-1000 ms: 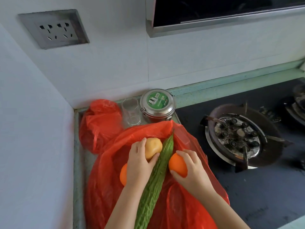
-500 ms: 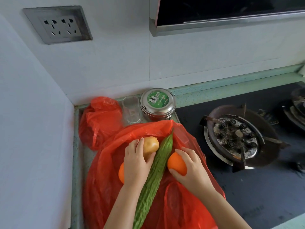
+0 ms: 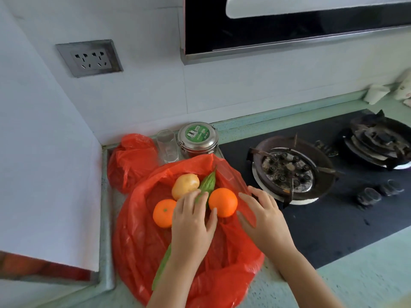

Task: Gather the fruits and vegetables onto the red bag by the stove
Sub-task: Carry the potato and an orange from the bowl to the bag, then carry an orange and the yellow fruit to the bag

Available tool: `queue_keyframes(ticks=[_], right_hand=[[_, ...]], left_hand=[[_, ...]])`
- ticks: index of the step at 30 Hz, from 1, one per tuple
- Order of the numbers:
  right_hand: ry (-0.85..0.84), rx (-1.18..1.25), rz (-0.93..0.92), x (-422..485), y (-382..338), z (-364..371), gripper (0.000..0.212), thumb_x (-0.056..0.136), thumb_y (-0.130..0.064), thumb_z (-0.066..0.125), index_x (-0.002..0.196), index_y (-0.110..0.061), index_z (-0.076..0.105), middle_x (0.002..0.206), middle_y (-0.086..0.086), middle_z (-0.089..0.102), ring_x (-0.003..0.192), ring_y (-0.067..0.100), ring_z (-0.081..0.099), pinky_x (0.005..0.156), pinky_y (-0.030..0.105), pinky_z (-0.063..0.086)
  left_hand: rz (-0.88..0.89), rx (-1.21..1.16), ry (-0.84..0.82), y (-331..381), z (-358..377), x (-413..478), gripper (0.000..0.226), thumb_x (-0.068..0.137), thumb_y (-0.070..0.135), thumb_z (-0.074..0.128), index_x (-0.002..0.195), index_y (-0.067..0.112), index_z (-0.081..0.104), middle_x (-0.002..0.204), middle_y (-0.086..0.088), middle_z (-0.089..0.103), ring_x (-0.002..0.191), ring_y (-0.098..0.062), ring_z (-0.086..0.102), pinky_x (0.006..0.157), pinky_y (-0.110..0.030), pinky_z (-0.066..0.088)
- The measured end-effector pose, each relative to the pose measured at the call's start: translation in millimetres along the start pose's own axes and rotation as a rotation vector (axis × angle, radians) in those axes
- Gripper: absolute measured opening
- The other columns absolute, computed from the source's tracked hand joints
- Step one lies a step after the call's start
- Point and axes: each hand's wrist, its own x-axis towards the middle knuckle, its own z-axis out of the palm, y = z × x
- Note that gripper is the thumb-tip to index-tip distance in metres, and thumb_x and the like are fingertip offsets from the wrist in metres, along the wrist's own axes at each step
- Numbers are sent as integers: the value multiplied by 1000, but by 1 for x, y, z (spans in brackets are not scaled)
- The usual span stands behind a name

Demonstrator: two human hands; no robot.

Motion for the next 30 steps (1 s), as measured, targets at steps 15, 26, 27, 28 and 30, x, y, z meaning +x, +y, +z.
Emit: queue_keyframes(ticks=[15, 26, 27, 28, 30], right_hand=[[300, -175, 249, -130, 42, -120, 31, 81, -21, 65, 111, -14, 63, 116, 7, 63, 114, 31, 53, 90, 54, 46], [538, -303, 377, -235, 58, -199, 29, 80, -24, 56, 106, -14, 65, 109, 4, 65, 106, 27, 56, 88, 46, 44], [556, -310, 391, -245, 60, -207, 29, 81, -26, 54, 106, -14, 65, 109, 5, 65, 105, 28, 57, 88, 47, 44], [574, -319, 403, -255, 62, -214, 30, 82, -27, 52, 105, -14, 65, 109, 5, 65, 105, 28, 57, 88, 47, 45], [609, -338, 430, -276, 66, -229, 33, 83, -31, 46, 105, -14, 65, 108, 5, 66, 104, 29, 57, 88, 47, 45]], left_hand=[[379, -141, -129, 147, -9, -34, 34, 87, 28, 50, 109, 6, 64, 108, -10, 62, 106, -27, 56, 87, -41, 48], [548, -274, -170, 255, -17, -85, 37, 85, 30, 47, 108, 6, 64, 106, -8, 63, 104, -24, 54, 86, -37, 46], [562, -285, -177, 265, -18, -90, 38, 85, 30, 46, 108, 6, 64, 106, -8, 64, 104, -25, 55, 86, -37, 46], [581, -296, -183, 275, -19, -95, 38, 85, 30, 46, 107, 6, 64, 105, -9, 64, 103, -25, 56, 85, -37, 47], [624, -319, -193, 295, -19, -106, 37, 85, 30, 46, 106, 5, 65, 104, -10, 64, 102, -27, 57, 84, -39, 49]])
